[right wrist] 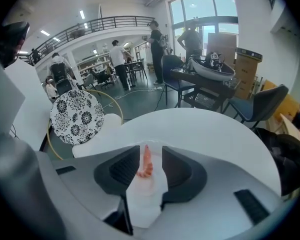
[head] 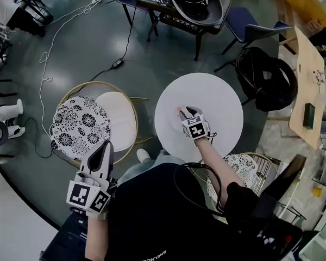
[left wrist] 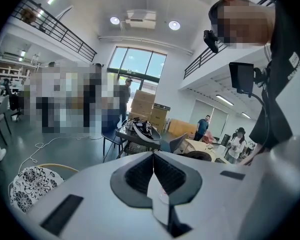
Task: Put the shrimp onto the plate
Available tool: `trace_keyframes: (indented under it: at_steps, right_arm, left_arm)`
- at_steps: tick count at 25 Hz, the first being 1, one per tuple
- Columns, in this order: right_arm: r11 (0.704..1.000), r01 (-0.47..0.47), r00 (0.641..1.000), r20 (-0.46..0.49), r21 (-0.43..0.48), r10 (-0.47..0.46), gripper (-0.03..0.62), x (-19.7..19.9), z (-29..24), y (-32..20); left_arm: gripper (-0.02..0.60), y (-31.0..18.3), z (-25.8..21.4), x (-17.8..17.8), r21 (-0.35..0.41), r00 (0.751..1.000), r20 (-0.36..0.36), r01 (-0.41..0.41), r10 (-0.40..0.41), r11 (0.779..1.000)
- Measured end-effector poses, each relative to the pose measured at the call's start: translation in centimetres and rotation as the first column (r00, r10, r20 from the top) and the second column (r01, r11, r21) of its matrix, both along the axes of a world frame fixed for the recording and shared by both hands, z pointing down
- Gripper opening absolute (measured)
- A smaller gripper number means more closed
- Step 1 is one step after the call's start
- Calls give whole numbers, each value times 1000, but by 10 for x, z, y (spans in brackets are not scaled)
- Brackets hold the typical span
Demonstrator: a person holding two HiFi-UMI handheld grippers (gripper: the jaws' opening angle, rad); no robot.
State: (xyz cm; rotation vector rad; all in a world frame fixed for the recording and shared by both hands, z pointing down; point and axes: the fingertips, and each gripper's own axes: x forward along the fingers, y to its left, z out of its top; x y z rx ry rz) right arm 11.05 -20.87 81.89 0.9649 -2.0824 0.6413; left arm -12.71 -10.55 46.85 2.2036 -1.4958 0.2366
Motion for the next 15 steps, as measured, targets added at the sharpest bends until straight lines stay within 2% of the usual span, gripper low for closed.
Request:
trace_keyframes:
  at_steps: [5, 12, 15]
  right_arm:
    - [998, -20, 999, 33, 53, 18, 124, -4, -33, -6]
    - [987, -9, 993, 119, 159, -10, 120, -27, -107, -11]
    - [978, -1, 987, 160, 207, -33, 92, -39, -143, -8]
  left_arm:
    - [6, 0, -1, 4, 11, 1000, -15, -20, 20, 1000]
    - [6, -3, -9, 7, 49, 998, -42, -46, 48, 998]
    - [6, -4, -13, 7, 67, 997, -55, -52, 56, 996]
